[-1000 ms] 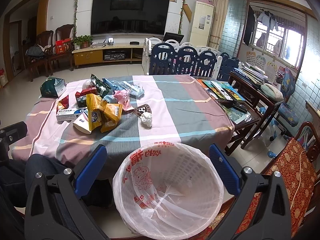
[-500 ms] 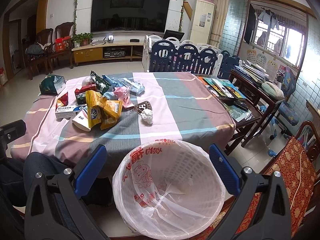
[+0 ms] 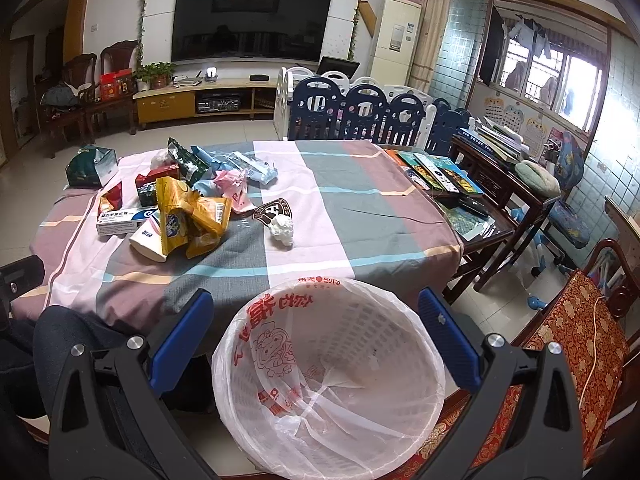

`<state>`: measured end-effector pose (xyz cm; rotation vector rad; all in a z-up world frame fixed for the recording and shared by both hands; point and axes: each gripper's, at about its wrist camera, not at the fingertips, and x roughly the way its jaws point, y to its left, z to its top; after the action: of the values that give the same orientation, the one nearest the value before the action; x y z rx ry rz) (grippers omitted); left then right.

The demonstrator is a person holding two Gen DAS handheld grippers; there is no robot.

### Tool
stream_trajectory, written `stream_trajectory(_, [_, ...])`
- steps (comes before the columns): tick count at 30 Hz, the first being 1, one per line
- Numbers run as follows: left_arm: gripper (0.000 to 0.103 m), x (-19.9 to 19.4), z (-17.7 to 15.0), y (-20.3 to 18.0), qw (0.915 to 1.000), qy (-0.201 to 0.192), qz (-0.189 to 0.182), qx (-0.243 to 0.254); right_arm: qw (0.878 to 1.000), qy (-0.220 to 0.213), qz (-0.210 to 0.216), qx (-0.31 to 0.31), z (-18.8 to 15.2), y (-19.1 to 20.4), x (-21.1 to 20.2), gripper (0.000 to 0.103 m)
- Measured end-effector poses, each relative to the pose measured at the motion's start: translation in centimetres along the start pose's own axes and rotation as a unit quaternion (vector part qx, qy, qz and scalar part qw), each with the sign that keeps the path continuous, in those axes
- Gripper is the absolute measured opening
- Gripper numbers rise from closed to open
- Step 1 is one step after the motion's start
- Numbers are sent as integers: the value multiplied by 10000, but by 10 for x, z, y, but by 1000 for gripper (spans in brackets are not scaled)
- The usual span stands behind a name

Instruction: Collect trash

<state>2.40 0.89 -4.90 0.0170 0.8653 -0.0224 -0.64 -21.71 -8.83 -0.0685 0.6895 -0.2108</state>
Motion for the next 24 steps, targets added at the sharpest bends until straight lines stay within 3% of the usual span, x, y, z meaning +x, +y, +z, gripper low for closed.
stream_trajectory(11, [100, 8, -2, 1, 10000, 79, -16, -18, 10000, 63, -18, -39, -1, 3, 6, 100])
stream_trajectory(17, [100, 12, -1, 4, 9995, 72, -281, -120, 10000, 77, -12, 33, -2, 1, 10, 100])
stream_trajectory(24, [100, 19, -4, 4, 9996, 106, -205, -150, 9999, -25, 37, 136, -1, 0, 8, 101])
